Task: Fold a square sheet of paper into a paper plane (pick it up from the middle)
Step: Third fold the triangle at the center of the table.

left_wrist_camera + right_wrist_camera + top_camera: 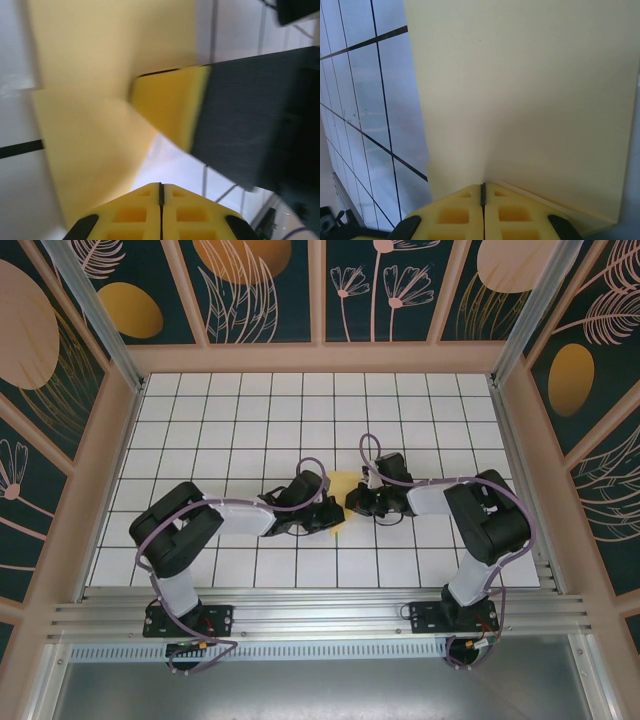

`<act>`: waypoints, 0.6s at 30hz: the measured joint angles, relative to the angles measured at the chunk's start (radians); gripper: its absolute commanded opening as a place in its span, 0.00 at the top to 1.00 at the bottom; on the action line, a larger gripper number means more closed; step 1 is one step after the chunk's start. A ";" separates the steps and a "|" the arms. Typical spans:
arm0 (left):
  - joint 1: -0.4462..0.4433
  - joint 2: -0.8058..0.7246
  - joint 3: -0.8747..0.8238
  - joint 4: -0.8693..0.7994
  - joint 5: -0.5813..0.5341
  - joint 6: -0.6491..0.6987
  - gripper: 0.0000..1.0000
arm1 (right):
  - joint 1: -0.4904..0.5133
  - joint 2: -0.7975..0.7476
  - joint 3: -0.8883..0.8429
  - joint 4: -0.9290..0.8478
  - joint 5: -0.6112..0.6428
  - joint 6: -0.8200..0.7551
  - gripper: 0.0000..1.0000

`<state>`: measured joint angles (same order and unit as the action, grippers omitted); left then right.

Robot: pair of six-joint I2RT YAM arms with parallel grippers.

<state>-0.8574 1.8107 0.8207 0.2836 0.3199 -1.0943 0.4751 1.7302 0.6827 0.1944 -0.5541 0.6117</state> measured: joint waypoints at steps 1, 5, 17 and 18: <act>0.000 0.010 -0.002 -0.003 0.000 0.000 0.91 | 0.000 0.000 0.000 0.000 0.000 0.000 0.93; 0.000 0.021 -0.010 -0.016 0.004 0.004 0.92 | 0.003 -0.003 0.000 -0.002 0.005 0.000 0.93; 0.000 0.017 -0.016 -0.022 -0.010 0.046 0.96 | 0.010 -0.081 0.005 -0.075 0.079 -0.004 0.91; 0.000 0.017 -0.016 -0.022 -0.011 0.047 0.96 | 0.010 -0.097 0.005 -0.075 0.079 -0.006 0.92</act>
<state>-0.8574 1.8278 0.8051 0.2619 0.3092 -1.0477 0.4854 1.6329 0.6872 0.1192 -0.4747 0.6056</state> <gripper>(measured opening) 0.068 0.096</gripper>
